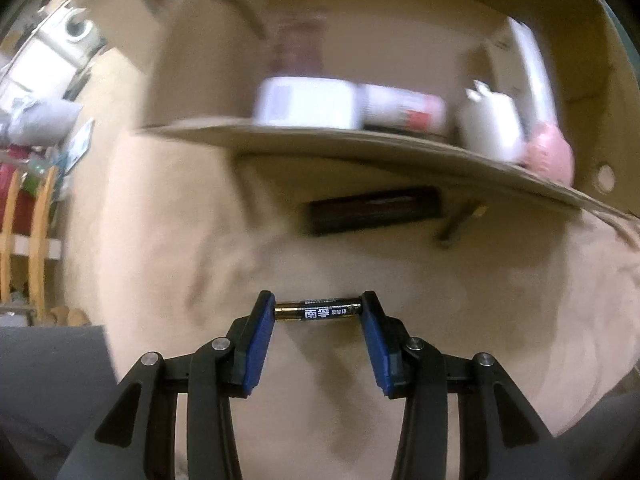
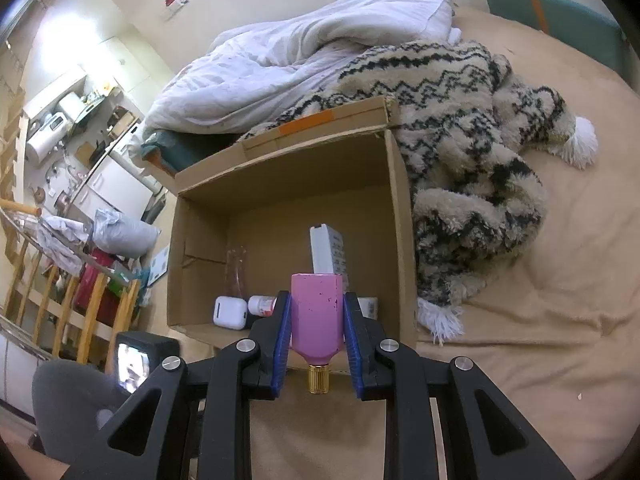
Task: Organize rigid objects
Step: 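Carry the battery and the pink lipstick over the box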
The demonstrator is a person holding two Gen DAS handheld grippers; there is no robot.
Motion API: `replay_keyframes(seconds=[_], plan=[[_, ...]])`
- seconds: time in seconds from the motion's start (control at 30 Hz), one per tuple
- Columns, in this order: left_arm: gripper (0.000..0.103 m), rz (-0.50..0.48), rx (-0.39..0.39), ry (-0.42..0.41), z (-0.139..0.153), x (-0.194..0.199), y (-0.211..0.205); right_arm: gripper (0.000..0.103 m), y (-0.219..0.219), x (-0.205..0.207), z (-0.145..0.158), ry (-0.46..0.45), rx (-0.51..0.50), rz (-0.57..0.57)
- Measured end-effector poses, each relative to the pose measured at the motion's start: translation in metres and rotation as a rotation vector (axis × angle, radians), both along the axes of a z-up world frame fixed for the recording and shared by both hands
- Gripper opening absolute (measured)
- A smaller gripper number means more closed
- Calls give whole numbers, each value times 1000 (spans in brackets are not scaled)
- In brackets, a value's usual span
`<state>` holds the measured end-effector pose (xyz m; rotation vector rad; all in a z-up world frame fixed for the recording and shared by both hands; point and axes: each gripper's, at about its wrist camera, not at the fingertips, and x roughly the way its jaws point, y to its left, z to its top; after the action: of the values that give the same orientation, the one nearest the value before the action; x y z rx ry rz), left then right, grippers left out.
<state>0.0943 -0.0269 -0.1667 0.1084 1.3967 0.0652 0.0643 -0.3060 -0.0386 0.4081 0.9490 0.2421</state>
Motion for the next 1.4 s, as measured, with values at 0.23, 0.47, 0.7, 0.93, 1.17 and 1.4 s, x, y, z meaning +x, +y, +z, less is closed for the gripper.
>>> replay_keyframes(seconds=[0.23,0.47,0.7,0.93,1.17,1.4], plan=[[40,75,-28,-99,52,-3,60,26,2,-4,7,-8,-13,-3],[40,69,-76,-257,128,4,69,26,8,-6,21,-40,-22,11],[40,39,-79,-367,163,32,16,26,15,13,25,-55,-60,20],[40,-48,-69,-398,138,68,-23,26,21,49,9,-21,-84,29],[40,-77,-82,-342,94,87,-38,26,31,69,-13,29,-96,46],[40,-92,-45,-314,71,89,-43,26,46,74,-36,90,-113,84]])
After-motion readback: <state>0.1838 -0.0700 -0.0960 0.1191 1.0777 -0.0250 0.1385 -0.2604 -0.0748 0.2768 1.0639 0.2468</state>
